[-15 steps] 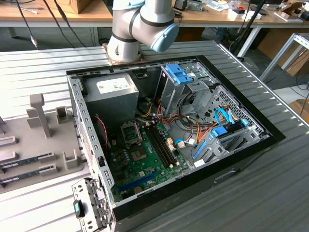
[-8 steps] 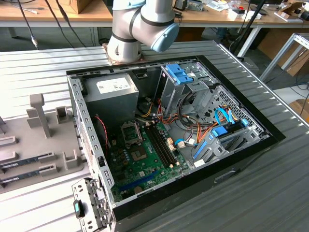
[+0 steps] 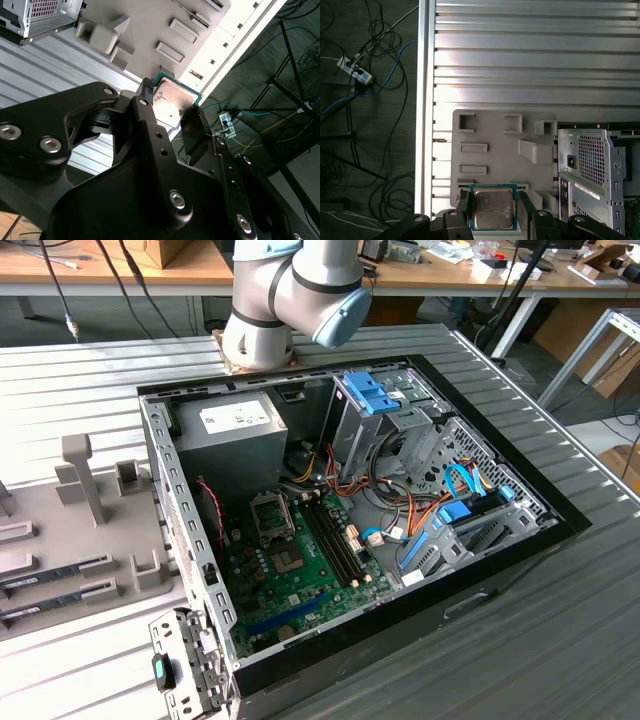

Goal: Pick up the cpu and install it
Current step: 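Pick up the cpu and move it towards the insertion slot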

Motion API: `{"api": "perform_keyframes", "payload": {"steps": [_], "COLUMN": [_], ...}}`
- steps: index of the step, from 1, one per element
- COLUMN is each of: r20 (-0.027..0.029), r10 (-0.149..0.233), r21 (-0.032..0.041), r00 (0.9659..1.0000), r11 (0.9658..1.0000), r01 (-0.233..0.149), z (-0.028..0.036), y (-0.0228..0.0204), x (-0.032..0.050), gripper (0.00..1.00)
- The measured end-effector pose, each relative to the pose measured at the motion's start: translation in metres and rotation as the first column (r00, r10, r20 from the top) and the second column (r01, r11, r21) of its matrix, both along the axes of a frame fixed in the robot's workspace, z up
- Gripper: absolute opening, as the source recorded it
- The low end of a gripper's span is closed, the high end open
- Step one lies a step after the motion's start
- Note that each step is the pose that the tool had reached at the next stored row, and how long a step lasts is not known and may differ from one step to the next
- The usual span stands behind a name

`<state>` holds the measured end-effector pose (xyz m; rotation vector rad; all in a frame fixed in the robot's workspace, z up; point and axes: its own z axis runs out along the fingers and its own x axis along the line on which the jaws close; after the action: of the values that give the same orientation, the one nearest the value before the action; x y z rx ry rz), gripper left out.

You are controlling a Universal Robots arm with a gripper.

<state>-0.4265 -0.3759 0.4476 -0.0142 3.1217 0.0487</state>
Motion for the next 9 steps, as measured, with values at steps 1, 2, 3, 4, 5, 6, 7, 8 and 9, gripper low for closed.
{"api": "perform_keyframes", "payload": {"steps": [1,2,3,4,5,6,7,8,9], "r20": [0.0,0.0,0.0,0.0,0.0,-0.0001,0.0,0.0001,0.0], "r10": [0.0,0.0,0.0,0.0,0.0,0.0,0.0,0.0,0.0], "r21": [0.0,0.0,0.0,0.0,0.0,0.0,0.0,0.0,0.0], "r00": [1.0,1.0,1.0,1.0,1.0,1.0,1.0,1.0,1.0], "r11": [1.0,1.0,1.0,1.0,1.0,1.0,1.0,1.0,1.0], "r01": [0.0,0.0,0.0,0.0,0.0,0.0,0.0,0.0,0.0], "z": [0.0,0.0,-0.0001,-0.0001,-0.0002,-0.0003,-0.0004,-0.0005,-0.0005], "y": [0.0,0.0,0.0,0.0,0.0,0.0,0.0,0.0,0.0], "x": [0.0008,0.0018,0.0027,0.0035,0.0046,0.0052,0.0059,0.0063,0.007], "gripper": [0.47,0.47,0.47,0.47,0.47,0.47,0.47,0.47,0.47]}}
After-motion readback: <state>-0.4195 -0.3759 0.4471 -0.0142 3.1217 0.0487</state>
